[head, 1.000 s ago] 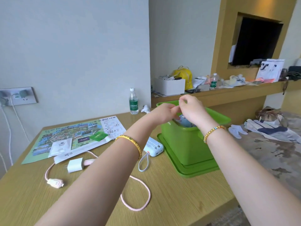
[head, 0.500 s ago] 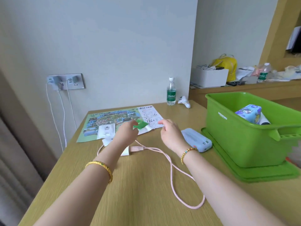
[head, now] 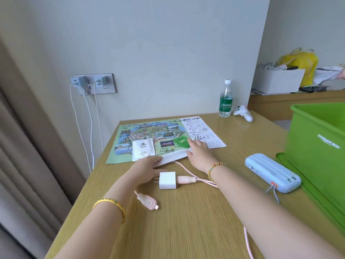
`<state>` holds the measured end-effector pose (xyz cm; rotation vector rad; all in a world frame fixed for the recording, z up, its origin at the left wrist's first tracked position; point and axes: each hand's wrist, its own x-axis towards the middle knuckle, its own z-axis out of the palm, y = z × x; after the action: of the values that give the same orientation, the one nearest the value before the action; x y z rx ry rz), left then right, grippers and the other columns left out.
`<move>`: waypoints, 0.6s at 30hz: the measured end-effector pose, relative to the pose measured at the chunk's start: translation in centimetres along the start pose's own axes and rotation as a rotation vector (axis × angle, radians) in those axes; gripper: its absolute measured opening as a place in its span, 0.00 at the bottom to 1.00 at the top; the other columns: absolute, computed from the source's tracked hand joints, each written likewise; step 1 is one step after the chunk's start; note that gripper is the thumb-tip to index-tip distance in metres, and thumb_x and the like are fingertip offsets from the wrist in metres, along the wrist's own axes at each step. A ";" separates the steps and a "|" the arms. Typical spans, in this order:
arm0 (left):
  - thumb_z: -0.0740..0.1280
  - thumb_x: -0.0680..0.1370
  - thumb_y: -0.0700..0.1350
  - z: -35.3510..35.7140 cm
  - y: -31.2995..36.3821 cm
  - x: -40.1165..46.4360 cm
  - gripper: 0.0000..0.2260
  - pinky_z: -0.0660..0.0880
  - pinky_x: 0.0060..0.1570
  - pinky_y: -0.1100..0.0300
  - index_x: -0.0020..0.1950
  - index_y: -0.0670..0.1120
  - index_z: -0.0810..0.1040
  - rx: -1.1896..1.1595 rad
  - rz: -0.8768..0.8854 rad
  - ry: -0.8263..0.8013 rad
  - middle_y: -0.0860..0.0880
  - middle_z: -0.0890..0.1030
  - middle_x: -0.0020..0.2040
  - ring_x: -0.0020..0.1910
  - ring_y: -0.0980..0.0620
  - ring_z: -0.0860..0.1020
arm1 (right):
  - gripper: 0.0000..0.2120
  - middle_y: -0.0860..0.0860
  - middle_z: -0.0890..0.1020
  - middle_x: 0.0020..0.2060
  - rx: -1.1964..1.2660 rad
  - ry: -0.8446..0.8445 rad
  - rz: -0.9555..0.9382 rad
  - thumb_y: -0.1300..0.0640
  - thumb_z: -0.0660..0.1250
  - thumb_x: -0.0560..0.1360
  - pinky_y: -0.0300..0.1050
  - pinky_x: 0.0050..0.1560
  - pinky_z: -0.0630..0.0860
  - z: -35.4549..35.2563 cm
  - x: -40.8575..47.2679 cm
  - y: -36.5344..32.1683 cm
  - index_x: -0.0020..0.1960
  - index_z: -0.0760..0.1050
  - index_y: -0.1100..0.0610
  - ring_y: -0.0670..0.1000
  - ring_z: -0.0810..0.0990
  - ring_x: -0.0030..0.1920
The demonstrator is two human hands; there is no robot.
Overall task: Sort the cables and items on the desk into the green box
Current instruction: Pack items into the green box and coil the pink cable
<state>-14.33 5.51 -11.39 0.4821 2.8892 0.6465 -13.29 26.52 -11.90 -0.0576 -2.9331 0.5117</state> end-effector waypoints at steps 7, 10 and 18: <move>0.57 0.80 0.46 -0.3 -0.3 0.7 0.18 0.72 0.58 0.56 0.69 0.56 0.69 0.188 0.109 0.032 0.48 0.77 0.64 0.61 0.46 0.73 | 0.25 0.54 0.71 0.66 -0.366 0.049 0.095 0.43 0.51 0.79 0.53 0.62 0.59 0.7 3.0 -1.5 0.71 0.61 0.54 0.57 0.65 0.66; 0.55 0.79 0.43 -0.5 0.1 0.7 0.20 0.68 0.63 0.54 0.70 0.56 0.68 0.215 0.091 0.013 0.47 0.75 0.65 0.62 0.44 0.72 | 0.24 0.55 0.70 0.65 -0.420 -0.011 0.105 0.40 0.53 0.77 0.54 0.63 0.58 0.2 3.9 -1.7 0.63 0.72 0.54 0.57 0.64 0.65; 0.56 0.78 0.42 -0.3 0.6 0.6 0.22 0.69 0.61 0.55 0.71 0.56 0.67 0.237 0.074 0.029 0.47 0.76 0.65 0.62 0.45 0.73 | 0.22 0.53 0.82 0.46 -0.383 -0.066 0.088 0.52 0.56 0.78 0.65 0.71 0.42 -0.3 4.8 -2.8 0.70 0.60 0.58 0.56 0.79 0.53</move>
<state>-14.74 6.12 -10.93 0.6164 3.0024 0.3234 -18.02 24.30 -9.92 -0.2205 -3.0593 -0.0452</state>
